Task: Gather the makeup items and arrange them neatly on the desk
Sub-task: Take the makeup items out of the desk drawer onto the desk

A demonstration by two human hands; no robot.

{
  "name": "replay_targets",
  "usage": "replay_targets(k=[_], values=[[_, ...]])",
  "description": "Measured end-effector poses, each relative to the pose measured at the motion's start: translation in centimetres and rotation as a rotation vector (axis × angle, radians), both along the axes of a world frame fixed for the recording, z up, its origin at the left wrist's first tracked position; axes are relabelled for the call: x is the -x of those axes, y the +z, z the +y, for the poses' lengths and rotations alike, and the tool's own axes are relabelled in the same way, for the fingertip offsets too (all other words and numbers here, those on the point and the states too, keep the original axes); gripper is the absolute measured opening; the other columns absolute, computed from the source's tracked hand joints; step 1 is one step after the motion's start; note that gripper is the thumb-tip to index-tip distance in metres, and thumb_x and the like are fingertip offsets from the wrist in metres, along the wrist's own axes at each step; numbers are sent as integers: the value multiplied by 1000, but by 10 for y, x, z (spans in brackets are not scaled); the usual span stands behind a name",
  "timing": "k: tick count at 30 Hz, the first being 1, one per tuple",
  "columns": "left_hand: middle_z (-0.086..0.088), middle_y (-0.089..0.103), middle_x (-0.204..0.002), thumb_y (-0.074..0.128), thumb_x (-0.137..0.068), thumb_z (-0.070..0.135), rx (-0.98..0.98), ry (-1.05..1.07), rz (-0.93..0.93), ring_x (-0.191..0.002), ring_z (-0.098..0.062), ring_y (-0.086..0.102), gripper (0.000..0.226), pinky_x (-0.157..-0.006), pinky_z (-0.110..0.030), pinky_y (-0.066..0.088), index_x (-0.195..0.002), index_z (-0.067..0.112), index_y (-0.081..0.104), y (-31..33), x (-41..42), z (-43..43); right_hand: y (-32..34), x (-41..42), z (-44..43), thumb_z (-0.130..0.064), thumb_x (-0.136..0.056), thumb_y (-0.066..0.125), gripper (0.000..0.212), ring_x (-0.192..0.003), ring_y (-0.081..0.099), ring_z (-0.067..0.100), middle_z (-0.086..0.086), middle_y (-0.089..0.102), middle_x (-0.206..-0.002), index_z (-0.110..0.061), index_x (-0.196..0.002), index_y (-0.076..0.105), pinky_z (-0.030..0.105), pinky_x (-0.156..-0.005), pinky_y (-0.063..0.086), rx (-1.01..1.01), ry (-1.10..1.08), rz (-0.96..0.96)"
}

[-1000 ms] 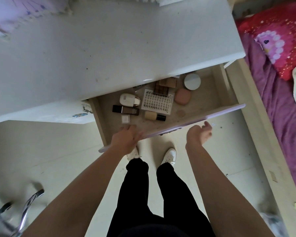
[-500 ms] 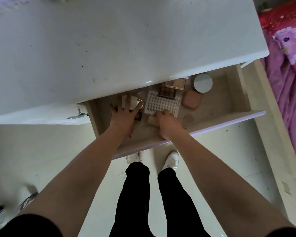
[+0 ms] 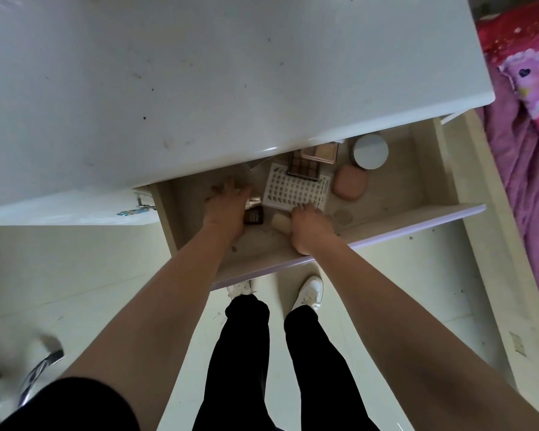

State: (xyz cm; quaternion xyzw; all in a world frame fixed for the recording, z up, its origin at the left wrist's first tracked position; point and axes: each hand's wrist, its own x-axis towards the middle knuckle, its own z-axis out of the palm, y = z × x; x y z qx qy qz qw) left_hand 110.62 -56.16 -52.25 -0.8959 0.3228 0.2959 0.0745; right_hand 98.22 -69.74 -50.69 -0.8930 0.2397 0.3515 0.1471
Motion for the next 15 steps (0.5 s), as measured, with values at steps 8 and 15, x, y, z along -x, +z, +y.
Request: replay_targets(k=[8, 15], values=[[-4, 49, -126, 76, -72, 19, 76, 42, -61, -101, -36, 55, 64, -70, -41, 54, -129, 34, 51, 13, 18, 22, 15, 12, -8, -7, -90, 46, 40, -113, 58, 36, 16, 52, -128, -4, -129, 42, 43, -90, 49, -66, -34, 42], [1, 51, -120, 85, -61, 25, 175, 113, -125, -97, -30, 54, 76, -71, -36, 50, -127, 34, 49, 99, 44, 48, 86, 32, -18, -9, -94, 46, 37, -107, 58, 41, 21, 48, -127, -1, -128, 39, 40, -77, 43, -127, -91, -138]])
